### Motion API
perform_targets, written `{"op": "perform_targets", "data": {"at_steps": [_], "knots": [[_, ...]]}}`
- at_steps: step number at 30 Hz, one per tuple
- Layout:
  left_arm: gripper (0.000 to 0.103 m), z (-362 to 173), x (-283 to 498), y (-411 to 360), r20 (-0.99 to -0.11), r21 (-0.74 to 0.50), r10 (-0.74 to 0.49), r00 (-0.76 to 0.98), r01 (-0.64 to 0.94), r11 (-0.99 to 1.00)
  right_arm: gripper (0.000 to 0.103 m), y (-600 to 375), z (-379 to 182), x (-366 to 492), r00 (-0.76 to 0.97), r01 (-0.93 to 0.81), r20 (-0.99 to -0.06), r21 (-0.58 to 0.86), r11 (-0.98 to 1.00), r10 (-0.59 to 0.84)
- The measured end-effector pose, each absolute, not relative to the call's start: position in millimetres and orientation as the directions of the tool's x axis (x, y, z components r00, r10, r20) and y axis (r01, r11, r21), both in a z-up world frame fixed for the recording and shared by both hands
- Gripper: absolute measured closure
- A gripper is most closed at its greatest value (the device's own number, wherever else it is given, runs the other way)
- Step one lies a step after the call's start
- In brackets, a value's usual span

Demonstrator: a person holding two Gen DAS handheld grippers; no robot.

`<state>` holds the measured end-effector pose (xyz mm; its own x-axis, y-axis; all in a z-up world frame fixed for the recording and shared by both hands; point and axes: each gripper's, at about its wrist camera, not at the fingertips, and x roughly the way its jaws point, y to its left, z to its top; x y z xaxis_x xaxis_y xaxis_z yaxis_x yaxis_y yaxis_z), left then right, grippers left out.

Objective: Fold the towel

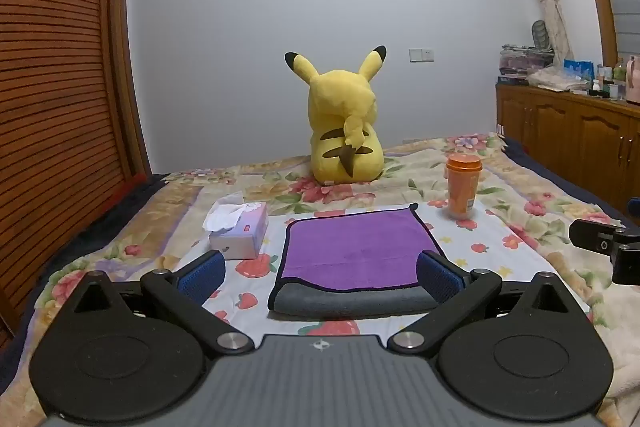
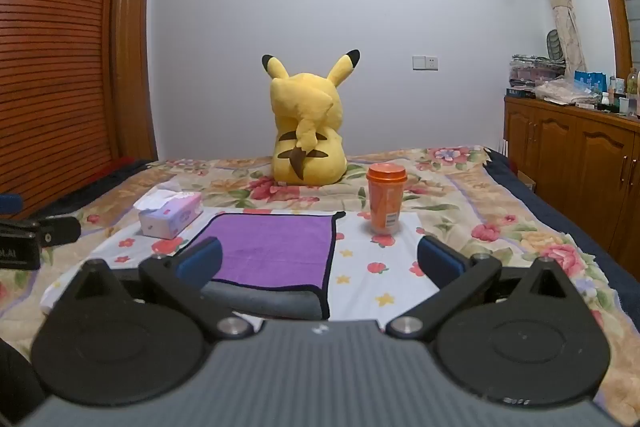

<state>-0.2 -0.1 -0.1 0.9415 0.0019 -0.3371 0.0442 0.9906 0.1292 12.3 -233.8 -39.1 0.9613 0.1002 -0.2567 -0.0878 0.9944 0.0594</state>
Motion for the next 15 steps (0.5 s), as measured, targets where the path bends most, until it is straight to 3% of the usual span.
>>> {"op": "perform_targets", "data": {"at_steps": [15], "knots": [[0.0, 4.5, 0.2, -4.4, -0.335, 0.124, 0.005, 0.942, 0.039, 0.992, 0.0, -235.1, -39.7, 13.3, 0.962, -0.086, -0.256, 0.064, 0.994, 0.099]]}}
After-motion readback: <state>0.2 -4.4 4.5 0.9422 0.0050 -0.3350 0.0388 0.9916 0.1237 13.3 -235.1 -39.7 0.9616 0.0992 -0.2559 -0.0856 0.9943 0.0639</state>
